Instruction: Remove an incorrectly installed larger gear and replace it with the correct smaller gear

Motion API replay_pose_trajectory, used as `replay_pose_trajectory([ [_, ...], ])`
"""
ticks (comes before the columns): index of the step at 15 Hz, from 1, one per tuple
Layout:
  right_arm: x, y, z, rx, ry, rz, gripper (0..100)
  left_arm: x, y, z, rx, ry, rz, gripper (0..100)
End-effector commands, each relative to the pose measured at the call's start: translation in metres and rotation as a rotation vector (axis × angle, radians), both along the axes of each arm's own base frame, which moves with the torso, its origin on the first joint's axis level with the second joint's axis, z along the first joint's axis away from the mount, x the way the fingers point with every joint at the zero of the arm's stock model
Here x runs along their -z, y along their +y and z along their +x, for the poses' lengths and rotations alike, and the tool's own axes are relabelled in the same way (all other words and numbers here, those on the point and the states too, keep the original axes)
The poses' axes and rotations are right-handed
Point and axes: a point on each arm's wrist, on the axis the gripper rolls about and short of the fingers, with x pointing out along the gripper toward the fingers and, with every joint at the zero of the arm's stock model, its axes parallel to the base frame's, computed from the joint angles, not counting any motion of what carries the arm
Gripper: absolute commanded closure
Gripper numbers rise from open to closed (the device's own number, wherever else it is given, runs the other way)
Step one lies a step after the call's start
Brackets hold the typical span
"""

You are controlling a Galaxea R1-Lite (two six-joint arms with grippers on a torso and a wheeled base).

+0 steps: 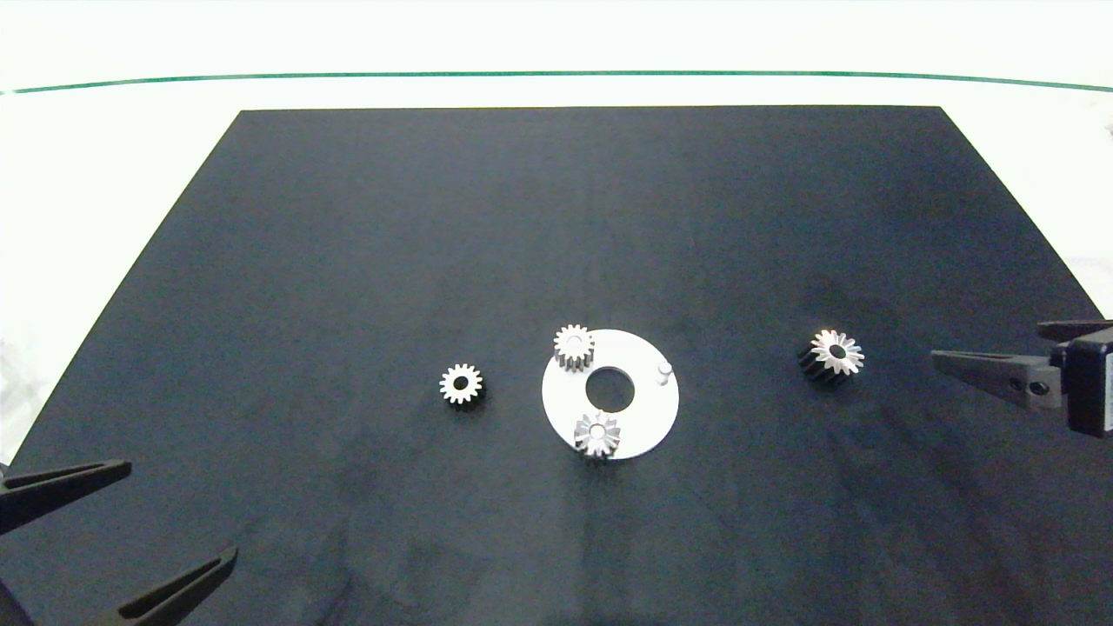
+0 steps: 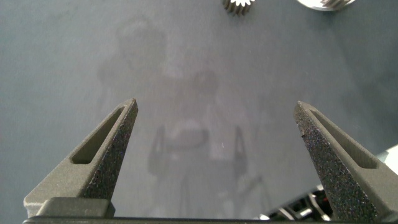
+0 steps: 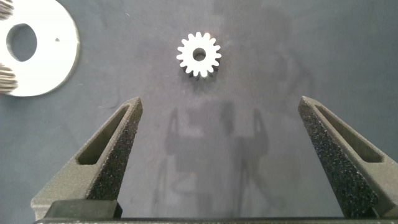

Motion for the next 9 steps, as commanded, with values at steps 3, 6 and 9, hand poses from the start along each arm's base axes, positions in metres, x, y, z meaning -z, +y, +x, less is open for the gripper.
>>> replay_pose_trajectory([
  [3, -0.011, -0.006, -0.030, -0.002, -0.066, 0.025, 0, 0.028, -0.029, 0.054, 0.061, 0.101, 0.071, 0],
  [6, -0.011, -0.007, -0.035, -0.004, -0.064, 0.025, 0, 0.033, -0.042, 0.078, 0.075, 0.088, 0.069, 0],
  [9, -0.013, -0.008, -0.040, -0.004, -0.078, 0.028, 0, 0.033, -0.047, 0.090, 0.073, 0.054, 0.056, 0],
])
